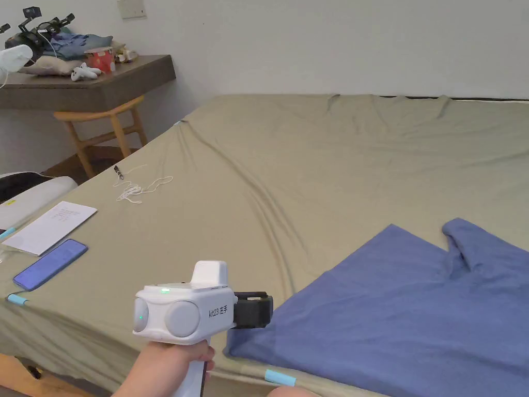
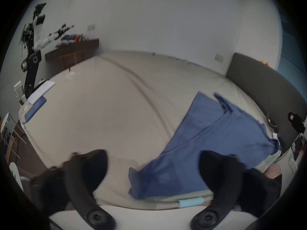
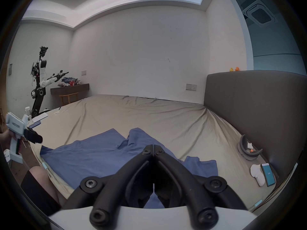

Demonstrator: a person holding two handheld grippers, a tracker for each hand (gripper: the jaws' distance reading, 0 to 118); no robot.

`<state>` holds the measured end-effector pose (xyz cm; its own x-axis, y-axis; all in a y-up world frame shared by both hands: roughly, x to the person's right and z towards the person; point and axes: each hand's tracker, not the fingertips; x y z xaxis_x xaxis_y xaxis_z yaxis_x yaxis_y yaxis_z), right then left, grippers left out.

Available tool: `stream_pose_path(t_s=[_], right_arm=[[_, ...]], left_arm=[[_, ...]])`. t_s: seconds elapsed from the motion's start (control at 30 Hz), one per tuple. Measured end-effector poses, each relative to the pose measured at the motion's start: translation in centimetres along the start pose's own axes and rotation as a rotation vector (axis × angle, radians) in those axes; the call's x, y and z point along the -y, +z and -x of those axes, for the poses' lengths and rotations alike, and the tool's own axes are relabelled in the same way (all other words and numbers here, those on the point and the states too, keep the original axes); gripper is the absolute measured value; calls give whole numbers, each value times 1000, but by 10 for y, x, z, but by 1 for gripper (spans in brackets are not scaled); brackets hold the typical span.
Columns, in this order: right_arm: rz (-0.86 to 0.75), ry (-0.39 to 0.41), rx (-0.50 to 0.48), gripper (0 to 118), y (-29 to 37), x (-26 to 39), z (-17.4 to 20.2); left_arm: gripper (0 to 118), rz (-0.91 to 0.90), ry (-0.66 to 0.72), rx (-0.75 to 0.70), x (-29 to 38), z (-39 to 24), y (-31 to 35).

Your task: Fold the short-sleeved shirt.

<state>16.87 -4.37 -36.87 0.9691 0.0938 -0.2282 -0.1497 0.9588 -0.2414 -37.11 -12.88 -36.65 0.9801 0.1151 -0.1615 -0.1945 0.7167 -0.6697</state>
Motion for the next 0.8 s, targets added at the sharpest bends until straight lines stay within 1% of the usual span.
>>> stream_pose_path(t_s=[0.07, 0.1, 0.17, 0.2, 0.27, 0.3, 0.33, 0.37, 0.4, 0.5, 0.6, 0.63, 0.67, 0.7, 0.77, 0.8], right_arm=[[5, 3, -2, 0, 2, -5, 8], [9, 7, -8, 0, 1, -4, 10], [12, 12, -10, 0, 0, -6, 10], [22, 8, -16, 0, 0, -6, 10], [34, -1, -17, 0, -1, -4, 11], [42, -6, -19, 0, -1, -4, 7], [48, -10, -21, 0, -2, -3, 6], [56, -15, -25, 0, -3, -3, 6], [67, -23, -29, 0, -4, -2, 7], [92, -30, -46, 0, -11, 1, 3], [128, 26, -66, 0, -30, 3, 4], [115, 77, -83, 0, -40, -1, 5], [134, 74, -85, 0, -52, -3, 6], [166, 54, -74, 0, -70, -3, 2], [101, 156, -90, 0, -103, -18, 0], [201, 110, -124, 0, -130, -19, -3]], left_arm=[[100, -7, 6, -14, 1, 4, -18], [91, 25, 9, -56, 1, 7, -28], [71, 69, 33, -68, 5, 8, -37], [53, 112, 45, -66, 8, 9, -42], [18, 185, 13, -29, 17, 4, -43], [1, 134, -22, 7, 23, 2, -37], [1, 105, -51, 49, 25, 0, -32], [0, 126, -58, 67, 23, -3, -31], [0, 129, -48, 37, 25, -5, -27], [0, 92, -73, 52, 25, -8, -16], [0, -6, -89, 42, 20, -11, 3], [0, -40, -83, 41, 18, -11, 9], [0, -64, -72, 46, 16, -11, 15], [0, -87, -50, 63, 14, -10, 21], [0, -81, -28, 77, 12, -10, 26], [0, -79, -25, 82, 12, -11, 27]])
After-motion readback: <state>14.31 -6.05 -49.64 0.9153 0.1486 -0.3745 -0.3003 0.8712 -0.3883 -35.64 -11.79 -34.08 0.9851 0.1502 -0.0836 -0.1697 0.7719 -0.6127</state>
